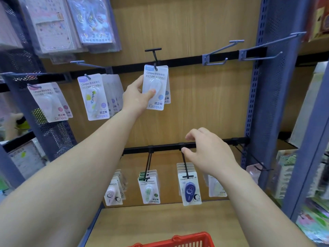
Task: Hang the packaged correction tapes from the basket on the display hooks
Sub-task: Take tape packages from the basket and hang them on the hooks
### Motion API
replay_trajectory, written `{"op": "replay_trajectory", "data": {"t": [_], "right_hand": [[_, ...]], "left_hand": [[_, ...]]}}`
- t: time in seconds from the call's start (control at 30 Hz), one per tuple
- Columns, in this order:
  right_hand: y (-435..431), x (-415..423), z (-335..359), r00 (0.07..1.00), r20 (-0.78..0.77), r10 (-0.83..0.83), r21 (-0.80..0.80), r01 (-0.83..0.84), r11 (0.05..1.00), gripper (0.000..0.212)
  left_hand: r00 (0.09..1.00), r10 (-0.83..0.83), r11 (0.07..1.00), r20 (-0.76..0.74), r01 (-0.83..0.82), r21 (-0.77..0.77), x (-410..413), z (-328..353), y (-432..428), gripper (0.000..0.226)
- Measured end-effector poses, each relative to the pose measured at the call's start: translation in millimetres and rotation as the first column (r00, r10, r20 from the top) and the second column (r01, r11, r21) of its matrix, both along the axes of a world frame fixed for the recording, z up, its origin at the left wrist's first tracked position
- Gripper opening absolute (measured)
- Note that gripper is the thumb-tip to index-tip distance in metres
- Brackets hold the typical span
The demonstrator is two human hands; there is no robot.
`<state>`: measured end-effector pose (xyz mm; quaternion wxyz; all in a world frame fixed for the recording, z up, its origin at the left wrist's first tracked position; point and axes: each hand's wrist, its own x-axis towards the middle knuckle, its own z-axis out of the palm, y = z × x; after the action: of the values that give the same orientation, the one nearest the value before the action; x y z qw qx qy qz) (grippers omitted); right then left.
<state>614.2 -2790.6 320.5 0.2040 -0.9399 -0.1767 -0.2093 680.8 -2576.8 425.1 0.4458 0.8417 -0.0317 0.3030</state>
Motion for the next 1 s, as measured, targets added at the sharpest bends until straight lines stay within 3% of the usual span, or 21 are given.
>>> {"op": "replay_trajectory", "data": {"t": [0.13, 0.33, 0.5, 0.6, 0.7, 0.87, 1.0], "right_hand": [[8.8, 0.1, -1.5, 1.000, 0.011, 0.008, -0.019, -0.007, 1.000, 0.037], [31.5, -23.6, -15.2, 0.999, -0.025, 0.046, -0.140, -0.049, 0.989, 0.040], [42.7, -49.1, -90.6, 0.957, -0.278, 0.076, -0.196, -0.134, 0.971, 0.048], [48.8, -62.3, -157.0, 0.895, -0.441, 0.061, -0.257, -0.191, 0.947, 0.051], [58.6, -73.6, -223.3, 0.799, -0.600, 0.041, -0.347, -0.306, 0.887, 0.054], [67.2, -80.3, -326.9, 0.637, -0.770, 0.009, -0.285, -0.356, 0.890, 0.056], [81.7, -81.5, -397.3, 0.471, -0.882, 0.003, -0.156, -0.298, 0.942, 0.059]], "left_hand": [[0.994, 0.056, 0.998, -0.089, -0.057, -0.004, -13.7, -24.4, 4.5, 0.081], [0.970, 0.071, 0.963, -0.231, -0.006, 0.268, -88.4, -110.1, 35.7, 0.063], [0.868, 0.088, 0.888, -0.490, 0.155, 0.433, -164.3, -217.7, 54.8, 0.056], [0.740, 0.135, 0.846, -0.659, 0.260, 0.465, -200.6, -295.1, 66.7, 0.061], [0.608, 0.154, 0.867, -0.779, 0.294, 0.402, -228.6, -368.0, 77.3, 0.068], [0.427, 0.150, 0.911, -0.892, 0.292, 0.293, -254.9, -459.4, 88.9, 0.075], [0.367, 0.165, 0.935, -0.915, 0.238, 0.264, -256.7, -511.5, 97.1, 0.074]]}}
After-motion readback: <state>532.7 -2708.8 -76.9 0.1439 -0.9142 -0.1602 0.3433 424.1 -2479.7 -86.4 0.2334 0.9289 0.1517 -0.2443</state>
